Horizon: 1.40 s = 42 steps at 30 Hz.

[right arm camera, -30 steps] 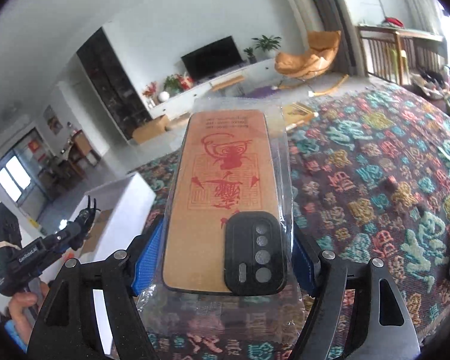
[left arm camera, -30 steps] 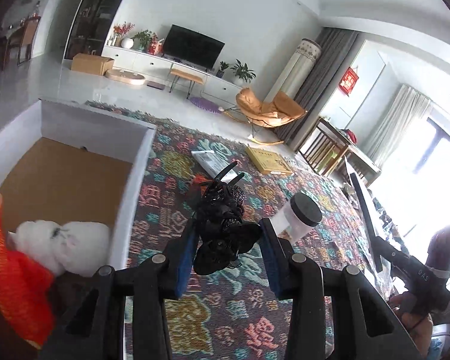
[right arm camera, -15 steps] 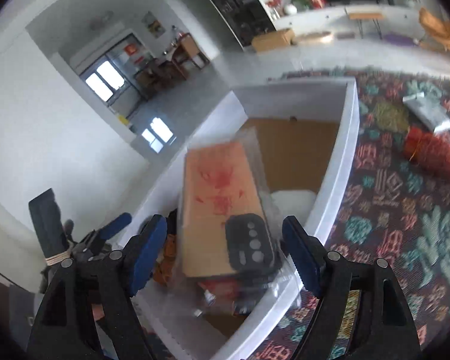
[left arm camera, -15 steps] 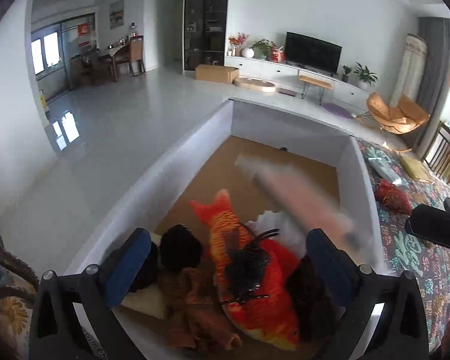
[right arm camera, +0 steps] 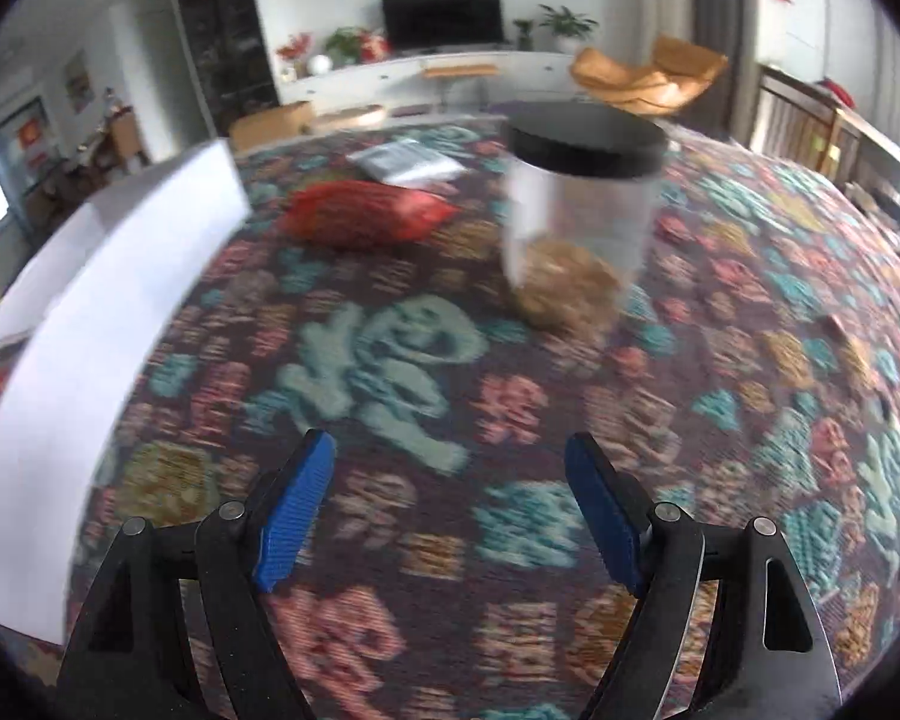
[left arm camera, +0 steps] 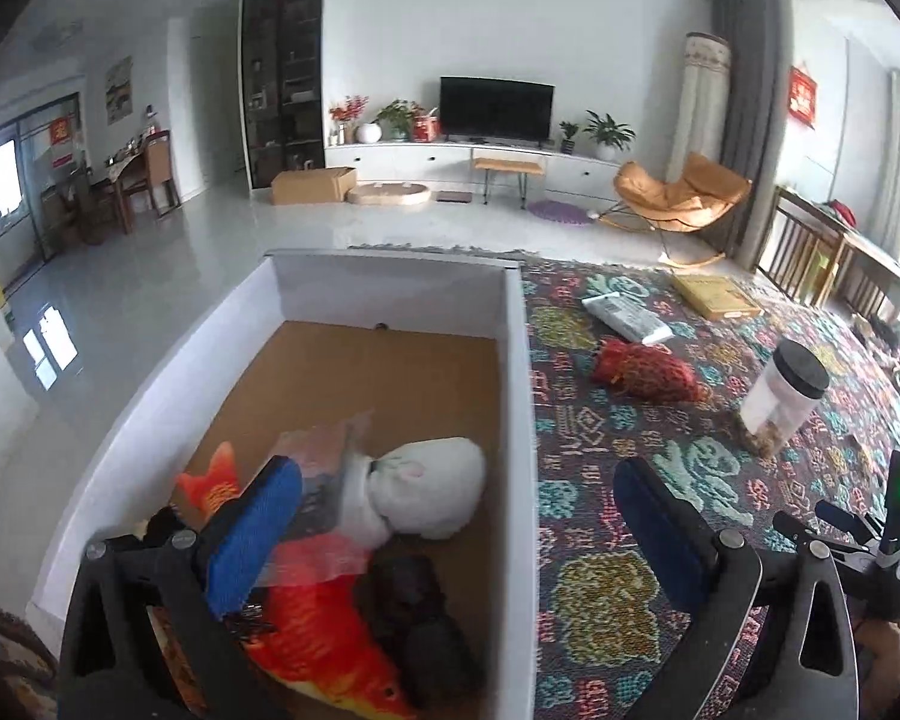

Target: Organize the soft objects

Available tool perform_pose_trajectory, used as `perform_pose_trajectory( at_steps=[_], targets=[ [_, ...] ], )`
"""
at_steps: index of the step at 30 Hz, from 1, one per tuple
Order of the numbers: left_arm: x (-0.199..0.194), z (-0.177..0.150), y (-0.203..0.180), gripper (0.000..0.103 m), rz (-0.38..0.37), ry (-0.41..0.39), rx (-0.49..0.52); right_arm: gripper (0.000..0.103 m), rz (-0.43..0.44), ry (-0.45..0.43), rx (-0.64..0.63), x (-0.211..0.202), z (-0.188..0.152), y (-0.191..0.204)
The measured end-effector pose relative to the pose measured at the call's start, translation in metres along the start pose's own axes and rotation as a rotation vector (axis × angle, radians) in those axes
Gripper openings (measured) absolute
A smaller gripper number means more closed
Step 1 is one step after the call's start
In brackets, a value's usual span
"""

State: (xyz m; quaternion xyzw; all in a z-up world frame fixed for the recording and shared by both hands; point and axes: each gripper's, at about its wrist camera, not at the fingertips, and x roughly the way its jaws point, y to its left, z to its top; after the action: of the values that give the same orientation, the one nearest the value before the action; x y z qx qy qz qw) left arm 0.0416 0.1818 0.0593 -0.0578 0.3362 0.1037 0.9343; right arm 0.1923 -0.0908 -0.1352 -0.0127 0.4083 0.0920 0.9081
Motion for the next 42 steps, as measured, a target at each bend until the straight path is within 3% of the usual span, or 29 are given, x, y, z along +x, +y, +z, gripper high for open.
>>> perform_pose_trajectory(
  at_steps=[6,12,15,18,22,25,27,29,36,40,42],
  targets=[
    [0.0,0.008,-0.051,0.103,-0.038,0.004,0.079,0.082,-0.161,-0.025,0.106,-0.005,-0.018,-0.067],
    [-0.002,0.005,-0.081,0.103,-0.096,0.026,0.1,0.082,-0.198,-0.029,0.143,0.001,-0.027,-0.083],
    [0.01,-0.003,-0.098,0.103,-0.206,0.088,0.07,0.082,-0.205,-0.032,0.15,0.004,-0.025,-0.085],
    [0.033,-0.016,-0.117,0.103,-0.312,0.201,0.034,0.082,-0.202,-0.003,0.166,0.012,-0.024,-0.09],
    [0.072,-0.024,-0.139,0.103,-0.374,0.301,-0.025,0.084,-0.213,-0.001,0.15,0.015,-0.029,-0.086],
    [0.111,-0.016,-0.141,0.103,-0.394,0.355,-0.142,0.084,-0.211,-0.001,0.148,0.015,-0.029,-0.085],
    [0.14,-0.009,-0.139,0.103,-0.383,0.388,-0.22,0.085,-0.209,-0.002,0.148,0.015,-0.03,-0.085],
    [0.162,0.0,-0.142,0.103,-0.353,0.392,-0.229,0.086,-0.205,-0.001,0.146,0.015,-0.03,-0.084],
    [0.203,0.069,-0.168,0.103,-0.252,0.252,-0.016,0.087,-0.2,0.001,0.144,0.015,-0.03,-0.083],
    [0.245,0.096,-0.172,0.103,-0.227,0.258,0.015,0.087,-0.2,0.001,0.145,0.015,-0.03,-0.082],
    [0.27,0.098,-0.168,0.103,-0.191,0.278,-0.017,0.087,-0.2,0.001,0.145,0.015,-0.03,-0.082]
  ],
)
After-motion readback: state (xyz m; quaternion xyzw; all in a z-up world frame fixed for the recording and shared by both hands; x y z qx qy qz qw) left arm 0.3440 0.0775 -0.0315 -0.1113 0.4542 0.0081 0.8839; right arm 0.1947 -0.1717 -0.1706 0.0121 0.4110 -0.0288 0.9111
